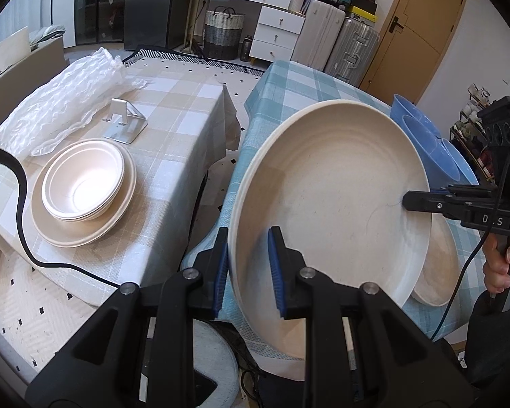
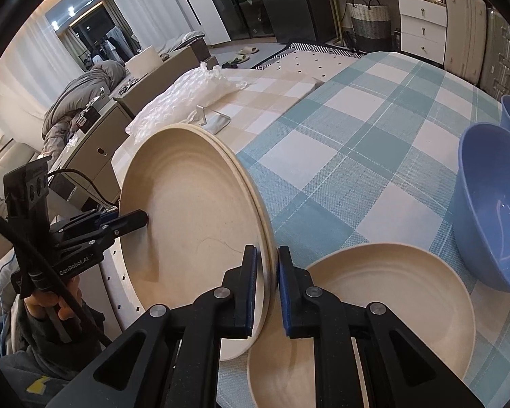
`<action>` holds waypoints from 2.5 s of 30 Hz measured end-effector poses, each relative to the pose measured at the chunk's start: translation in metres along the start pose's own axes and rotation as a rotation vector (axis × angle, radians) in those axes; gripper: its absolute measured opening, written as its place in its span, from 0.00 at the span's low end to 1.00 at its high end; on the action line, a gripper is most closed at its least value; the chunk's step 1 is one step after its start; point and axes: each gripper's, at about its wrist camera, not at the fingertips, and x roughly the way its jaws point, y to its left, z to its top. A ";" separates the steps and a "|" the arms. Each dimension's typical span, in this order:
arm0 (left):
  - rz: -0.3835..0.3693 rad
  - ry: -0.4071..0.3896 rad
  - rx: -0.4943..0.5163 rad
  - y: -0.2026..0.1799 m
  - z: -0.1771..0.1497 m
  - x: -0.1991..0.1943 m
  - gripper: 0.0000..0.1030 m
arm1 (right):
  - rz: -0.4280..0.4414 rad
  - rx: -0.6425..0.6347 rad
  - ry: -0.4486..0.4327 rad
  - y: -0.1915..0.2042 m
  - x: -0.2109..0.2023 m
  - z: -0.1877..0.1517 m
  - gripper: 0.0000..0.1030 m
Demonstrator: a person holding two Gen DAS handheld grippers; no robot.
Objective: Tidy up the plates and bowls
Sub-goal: 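Lift and tilt the large cream plate upright with both tools, then carry the large cream plate over the smaller cream plate and lower it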
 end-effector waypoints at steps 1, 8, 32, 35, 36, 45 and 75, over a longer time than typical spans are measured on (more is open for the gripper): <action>-0.003 -0.002 0.005 -0.003 0.000 -0.001 0.18 | -0.003 0.003 -0.003 -0.001 -0.002 -0.001 0.11; -0.016 -0.009 0.038 -0.022 0.004 -0.007 0.18 | -0.013 0.040 -0.028 -0.009 -0.022 -0.009 0.11; -0.072 -0.005 0.205 -0.131 0.028 -0.016 0.18 | -0.095 0.166 -0.110 -0.061 -0.100 -0.052 0.12; -0.079 0.004 0.232 -0.149 0.029 -0.011 0.18 | -0.103 0.193 -0.117 -0.072 -0.107 -0.062 0.12; -0.081 0.007 0.240 -0.155 0.030 -0.010 0.18 | -0.104 0.203 -0.120 -0.075 -0.109 -0.066 0.12; -0.116 0.054 0.286 -0.198 0.026 0.012 0.18 | -0.123 0.281 -0.129 -0.105 -0.123 -0.094 0.12; -0.072 0.172 0.309 -0.199 0.008 0.084 0.16 | -0.222 0.291 -0.037 -0.120 -0.077 -0.106 0.14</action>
